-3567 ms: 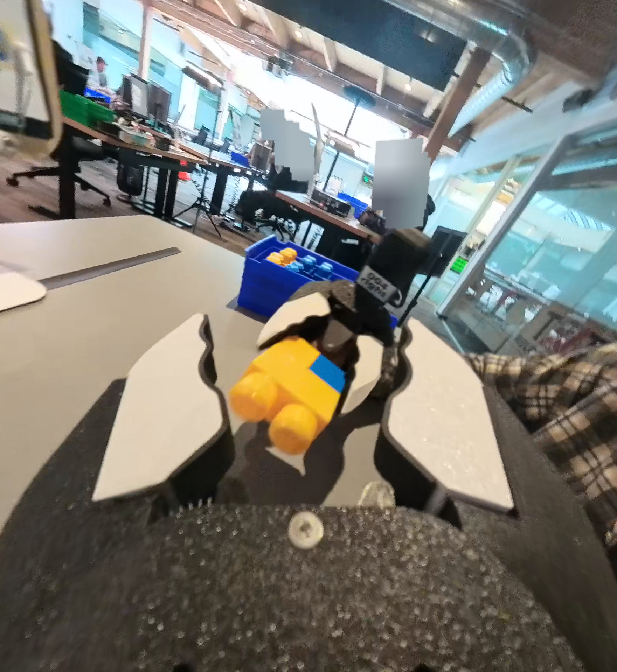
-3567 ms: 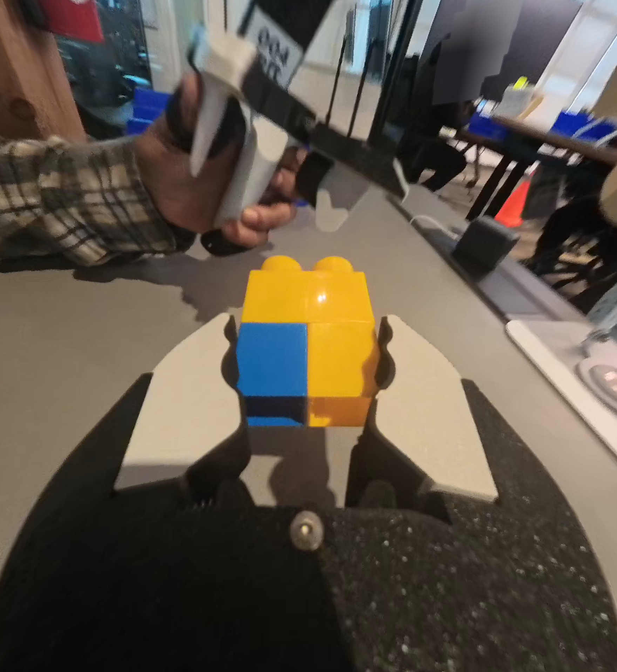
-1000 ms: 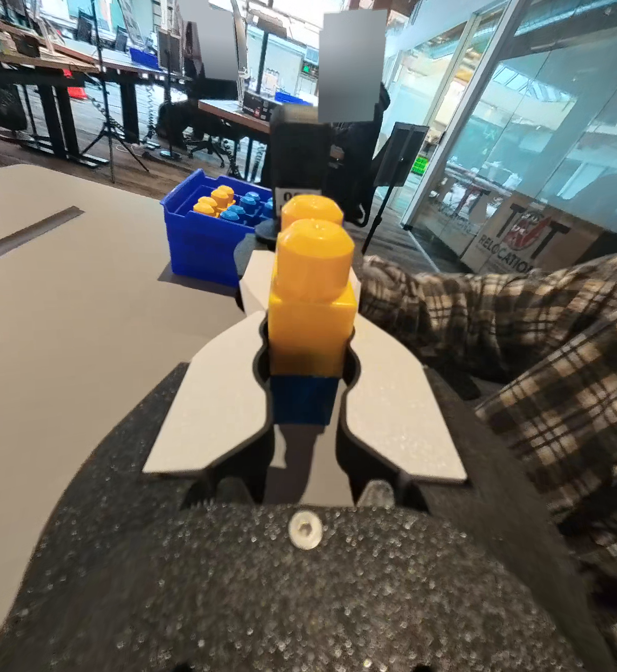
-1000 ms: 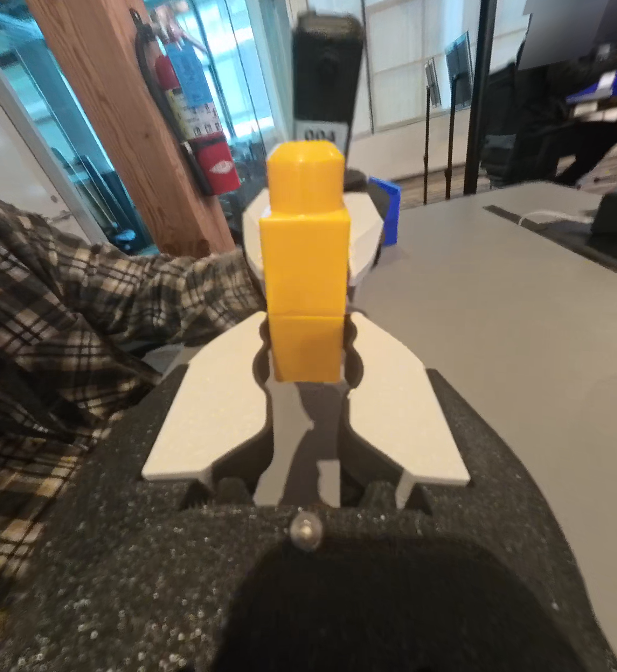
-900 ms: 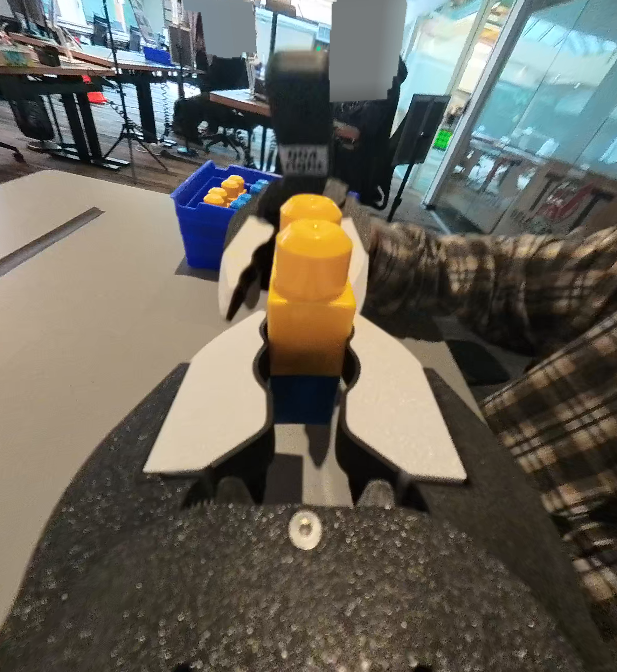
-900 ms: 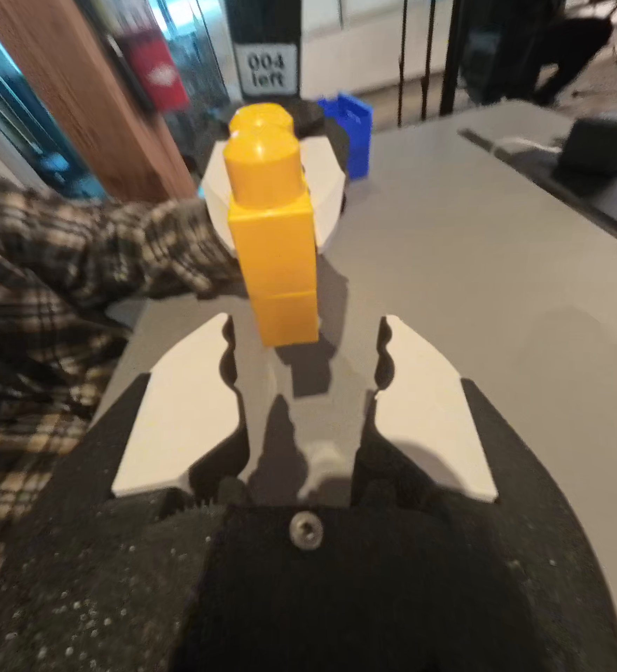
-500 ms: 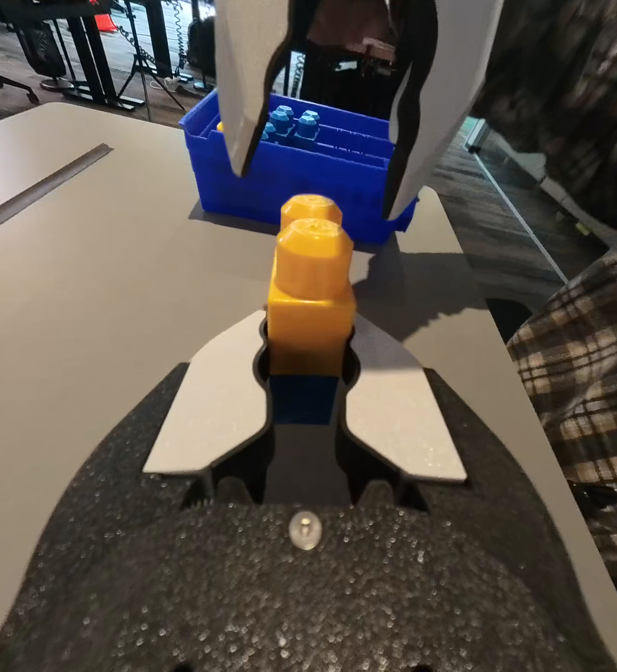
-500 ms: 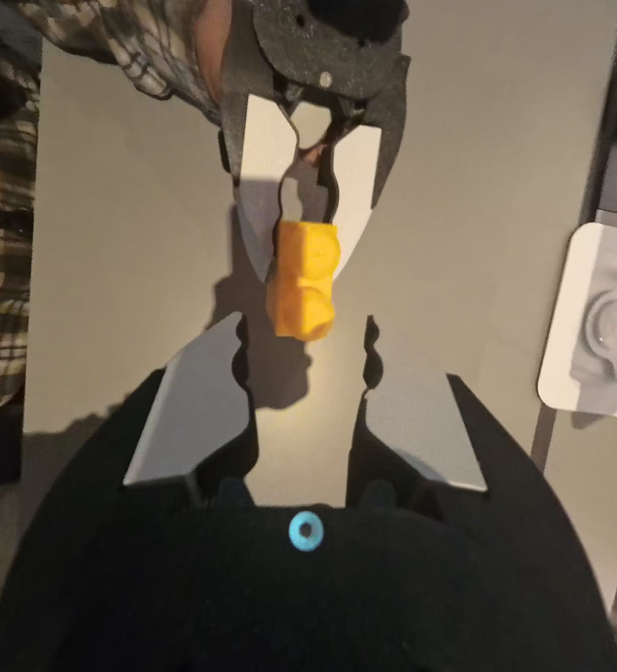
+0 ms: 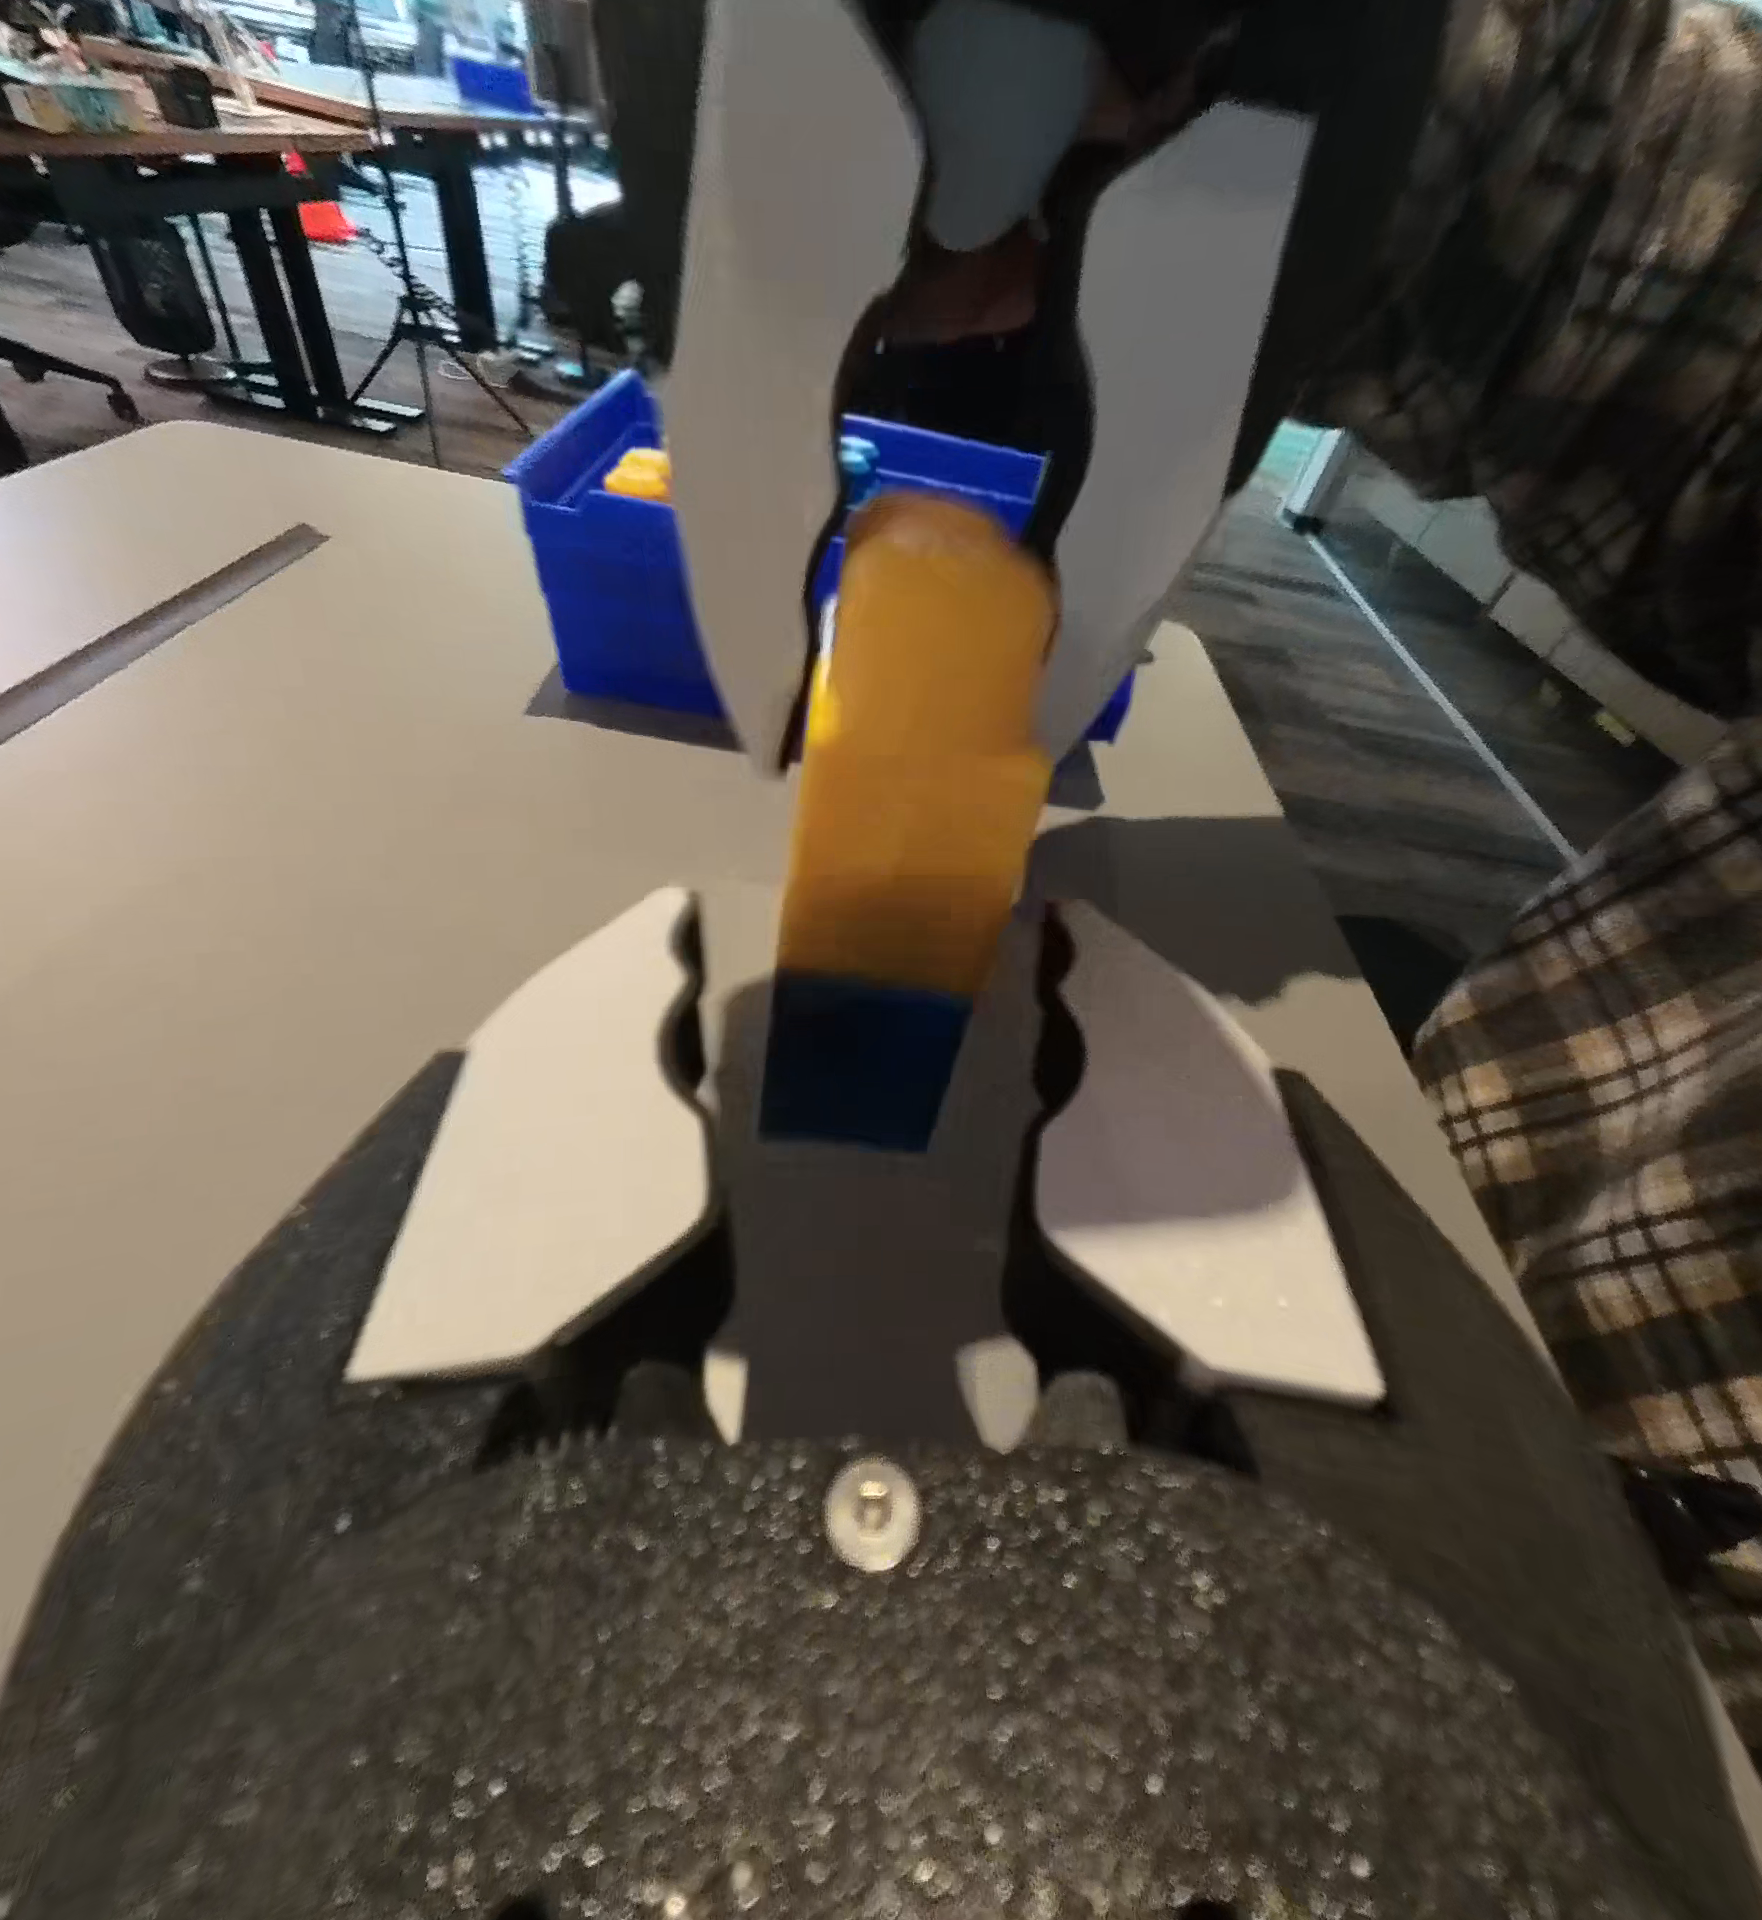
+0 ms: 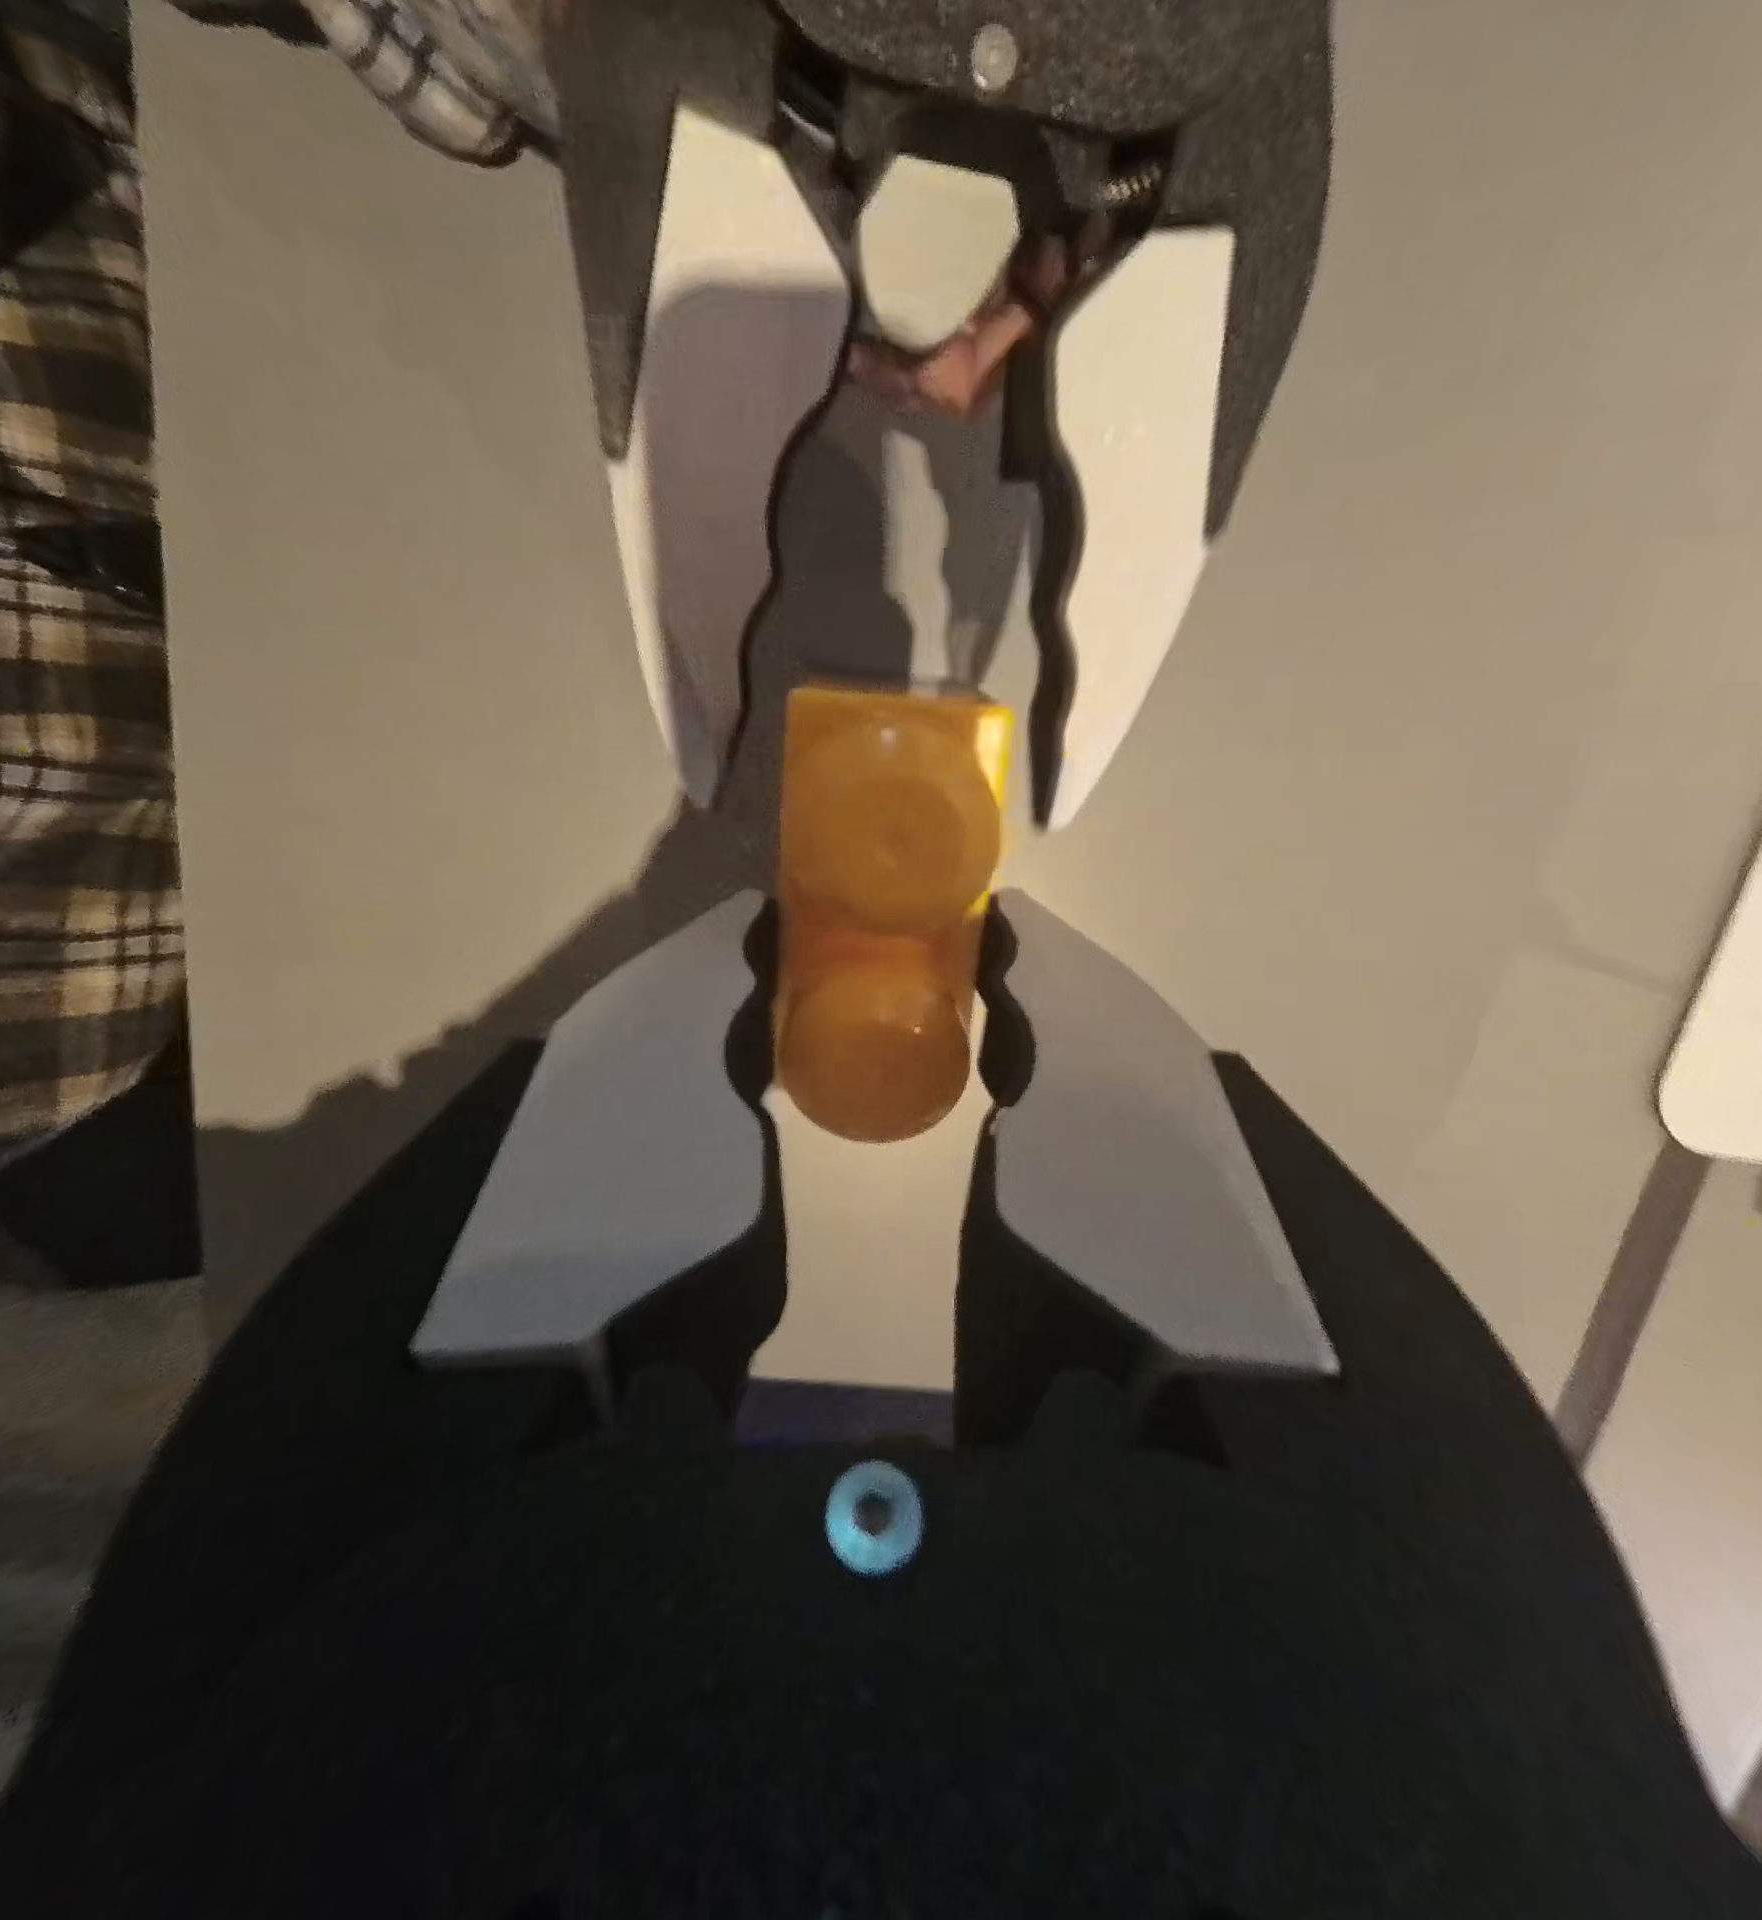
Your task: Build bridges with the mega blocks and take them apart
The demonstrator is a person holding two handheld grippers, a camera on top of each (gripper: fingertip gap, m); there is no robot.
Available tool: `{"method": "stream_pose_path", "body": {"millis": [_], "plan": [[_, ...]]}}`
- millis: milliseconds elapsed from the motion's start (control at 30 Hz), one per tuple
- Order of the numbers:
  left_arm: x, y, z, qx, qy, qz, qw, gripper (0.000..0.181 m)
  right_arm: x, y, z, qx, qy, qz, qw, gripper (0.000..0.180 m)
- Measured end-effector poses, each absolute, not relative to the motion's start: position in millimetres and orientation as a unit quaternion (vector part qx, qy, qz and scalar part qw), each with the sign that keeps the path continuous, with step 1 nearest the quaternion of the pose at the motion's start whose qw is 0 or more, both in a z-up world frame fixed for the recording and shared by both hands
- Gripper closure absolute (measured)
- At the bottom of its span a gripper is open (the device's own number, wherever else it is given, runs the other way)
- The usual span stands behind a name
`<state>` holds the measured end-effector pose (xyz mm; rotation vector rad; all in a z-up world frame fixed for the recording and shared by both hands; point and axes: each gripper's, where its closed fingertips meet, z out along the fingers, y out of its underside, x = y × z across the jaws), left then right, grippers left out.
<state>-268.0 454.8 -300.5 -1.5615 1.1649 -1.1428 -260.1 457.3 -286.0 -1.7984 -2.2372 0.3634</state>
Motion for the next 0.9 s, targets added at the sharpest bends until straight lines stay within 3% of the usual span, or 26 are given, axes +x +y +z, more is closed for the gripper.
{"method": "stream_pose_path", "body": {"millis": [133, 367, 567, 900], "plan": [[-270.5, 459.3, -300.1, -0.626, 0.449, -0.468, 0.433, 0.11, -211.5, 477.0, -249.1, -0.676, -0.711, 0.088, 0.171, 0.143], [-266.7, 458.7, -311.0, -0.627, 0.461, -0.45, 0.439, 0.116, -61.1, 492.0, -212.2, -0.747, -0.633, 0.005, 0.201, 0.144], [-265.9, 464.6, -316.5, -0.626, 0.444, -0.429, 0.477, 0.119, 33.1, 493.7, -255.9, -0.753, -0.64, -0.018, 0.153, 0.143], [-262.6, 459.3, -331.6, -0.638, 0.445, -0.401, 0.484, 0.123, 49.1, 507.9, -345.5, -0.704, -0.703, 0.019, 0.099, 0.144]]}}
